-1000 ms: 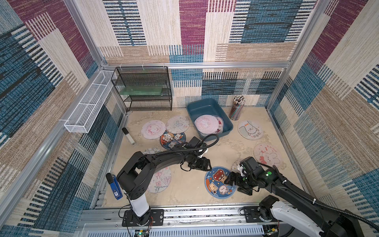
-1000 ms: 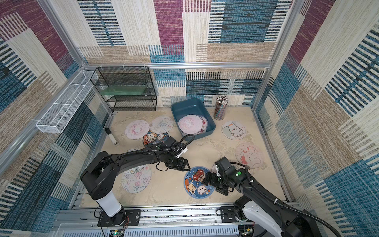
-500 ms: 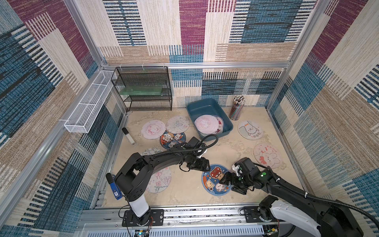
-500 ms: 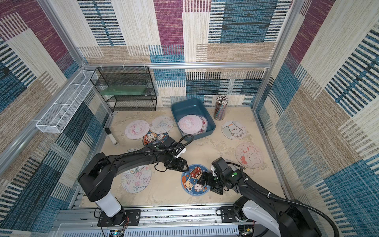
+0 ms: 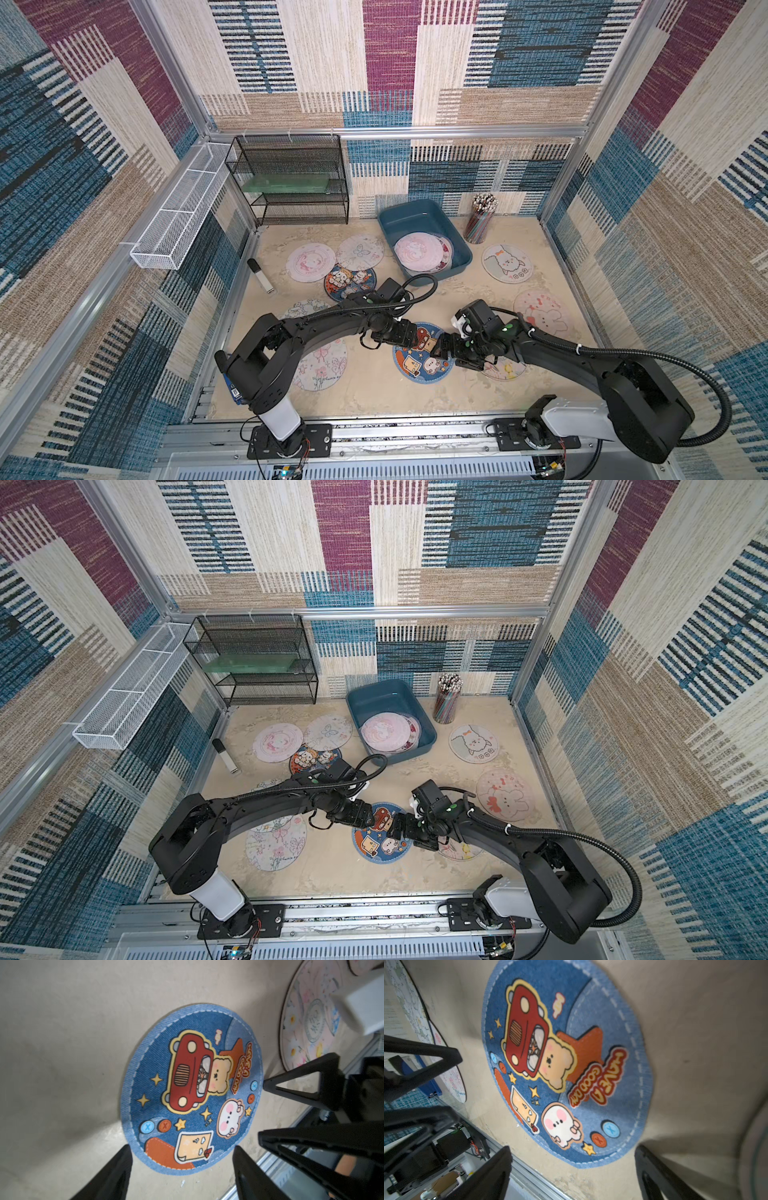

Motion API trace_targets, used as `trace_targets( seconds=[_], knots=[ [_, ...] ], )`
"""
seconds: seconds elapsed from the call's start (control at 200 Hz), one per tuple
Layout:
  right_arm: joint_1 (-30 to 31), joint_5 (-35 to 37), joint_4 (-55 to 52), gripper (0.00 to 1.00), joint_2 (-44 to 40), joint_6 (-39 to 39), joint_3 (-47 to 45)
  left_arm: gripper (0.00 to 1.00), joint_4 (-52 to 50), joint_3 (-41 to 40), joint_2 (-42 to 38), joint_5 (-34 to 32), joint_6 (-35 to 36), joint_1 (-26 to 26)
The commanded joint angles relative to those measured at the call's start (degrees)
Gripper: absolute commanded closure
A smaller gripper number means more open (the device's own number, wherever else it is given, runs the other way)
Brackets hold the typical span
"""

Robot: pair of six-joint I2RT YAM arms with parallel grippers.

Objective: Put the coasters into the storage box
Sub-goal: Move the coaster to the center of the board, then pick up the coaster from the center of the board.

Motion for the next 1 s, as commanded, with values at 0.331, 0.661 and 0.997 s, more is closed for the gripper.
trace_targets(
  seconds=[0.331, 0.661, 0.997],
  knots=[
    [-5.6, 1.7, -6.8, 0.05, 5.9, -11.1, 5.0, 0.38, -0.6, -1.3, 2.5, -3.7, -0.5, 1.5],
    [-4.1, 1.8, -8.9, 0.10, 10.5, -13.6, 8.0, 0.48, 0.6, -3.3, 3.4, -3.3, -3.8, -0.1],
    [-3.2, 1.8, -9.1, 0.11, 11.9, -13.8, 8.2, 0.56, 0.7, -4.0, 4.1, -3.2, -6.9, -2.1]
  ],
)
